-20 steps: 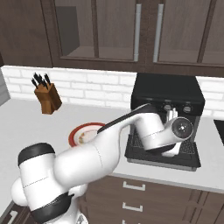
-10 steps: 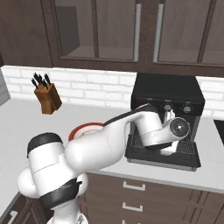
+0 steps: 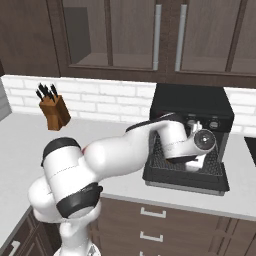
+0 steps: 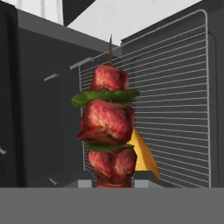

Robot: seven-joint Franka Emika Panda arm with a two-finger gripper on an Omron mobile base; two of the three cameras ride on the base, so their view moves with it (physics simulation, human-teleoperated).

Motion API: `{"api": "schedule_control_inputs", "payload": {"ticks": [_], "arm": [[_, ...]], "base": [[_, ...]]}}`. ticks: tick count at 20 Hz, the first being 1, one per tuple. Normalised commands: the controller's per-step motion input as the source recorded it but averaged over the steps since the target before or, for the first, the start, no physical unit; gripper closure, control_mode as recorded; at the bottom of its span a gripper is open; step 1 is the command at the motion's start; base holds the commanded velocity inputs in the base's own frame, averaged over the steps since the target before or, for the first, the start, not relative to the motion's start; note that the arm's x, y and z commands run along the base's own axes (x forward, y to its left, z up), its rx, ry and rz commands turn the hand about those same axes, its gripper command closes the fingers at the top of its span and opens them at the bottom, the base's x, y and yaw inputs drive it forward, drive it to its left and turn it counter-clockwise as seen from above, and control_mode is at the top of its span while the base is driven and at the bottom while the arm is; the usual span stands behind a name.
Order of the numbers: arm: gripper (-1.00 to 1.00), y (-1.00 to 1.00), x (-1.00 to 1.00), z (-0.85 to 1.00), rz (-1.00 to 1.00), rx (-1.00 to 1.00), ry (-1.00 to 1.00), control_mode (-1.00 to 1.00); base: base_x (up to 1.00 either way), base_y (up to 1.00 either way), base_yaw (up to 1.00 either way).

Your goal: Pick up the kebab skewer and baguette bread, and place them inside the toaster oven. Close the toaster oven door and start by setting the timer.

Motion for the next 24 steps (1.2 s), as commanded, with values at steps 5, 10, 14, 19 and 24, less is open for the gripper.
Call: {"api": "schedule_control_inputs", "payload": {"ticks": [5, 10, 14, 19, 24], "arm": [[1.0, -0.42, 0.1, 0.0, 0.0, 0.0, 0.0, -1.0], [1.0, -0.05, 0.16, -0.13, 0.0, 0.0, 0.0, -1.0], [1.0, 0.12, 0.21, -0.23, 0.0, 0.0, 0.01, -1.0], [1.0, 0.13, 0.21, -0.16, 0.0, 0.0, 0.0, -1.0], [1.0, 0.0, 0.24, -0.06, 0.0, 0.0, 0.0, -1.0]], "base": [[0.0, 0.0, 0.0], [0.0, 0.0, 0.0], [0.0, 0.0, 0.0], [0.0, 0.0, 0.0], [0.0, 0.0, 0.0]]}}
